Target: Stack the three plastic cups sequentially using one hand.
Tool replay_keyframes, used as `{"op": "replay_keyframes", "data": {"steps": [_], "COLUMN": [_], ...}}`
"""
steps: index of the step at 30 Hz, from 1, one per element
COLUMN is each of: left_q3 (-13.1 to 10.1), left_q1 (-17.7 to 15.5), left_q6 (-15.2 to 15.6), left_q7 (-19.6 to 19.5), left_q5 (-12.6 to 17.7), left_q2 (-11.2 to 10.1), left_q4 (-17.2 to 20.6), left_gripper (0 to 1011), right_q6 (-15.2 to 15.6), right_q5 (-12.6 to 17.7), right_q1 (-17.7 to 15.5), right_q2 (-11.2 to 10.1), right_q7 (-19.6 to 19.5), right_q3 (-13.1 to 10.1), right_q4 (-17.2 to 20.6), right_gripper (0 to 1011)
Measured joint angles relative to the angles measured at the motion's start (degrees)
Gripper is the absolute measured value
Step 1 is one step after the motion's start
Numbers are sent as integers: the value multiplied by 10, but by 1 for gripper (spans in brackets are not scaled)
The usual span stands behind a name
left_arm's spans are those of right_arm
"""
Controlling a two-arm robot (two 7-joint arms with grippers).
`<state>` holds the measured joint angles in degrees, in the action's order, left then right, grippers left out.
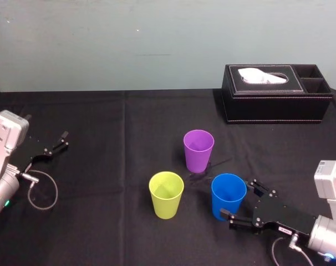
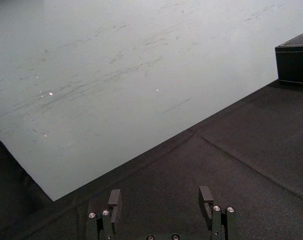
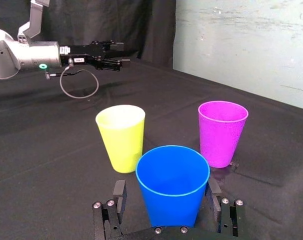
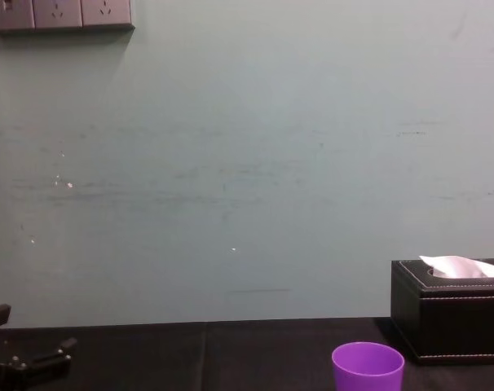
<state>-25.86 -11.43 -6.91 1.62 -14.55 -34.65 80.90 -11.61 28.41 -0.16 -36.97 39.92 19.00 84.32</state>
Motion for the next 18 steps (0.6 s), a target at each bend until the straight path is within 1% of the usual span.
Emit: {"op": "replay_keyframes", "data": {"steps": [18], "left_q3": [0], "left_q1": [0], "left_q6": [0], "left_q7": [0], "left_q5": [0], "left_q2": [0], "left_q4": [0], "left_gripper": [1010], "right_q6": [1], "right_q5": [-31], "right_q1": [39], "right_q2": [25], "right_q7": [-15], "right_q3": [26], "right_q4": [-24], "right_gripper": [1003]}}
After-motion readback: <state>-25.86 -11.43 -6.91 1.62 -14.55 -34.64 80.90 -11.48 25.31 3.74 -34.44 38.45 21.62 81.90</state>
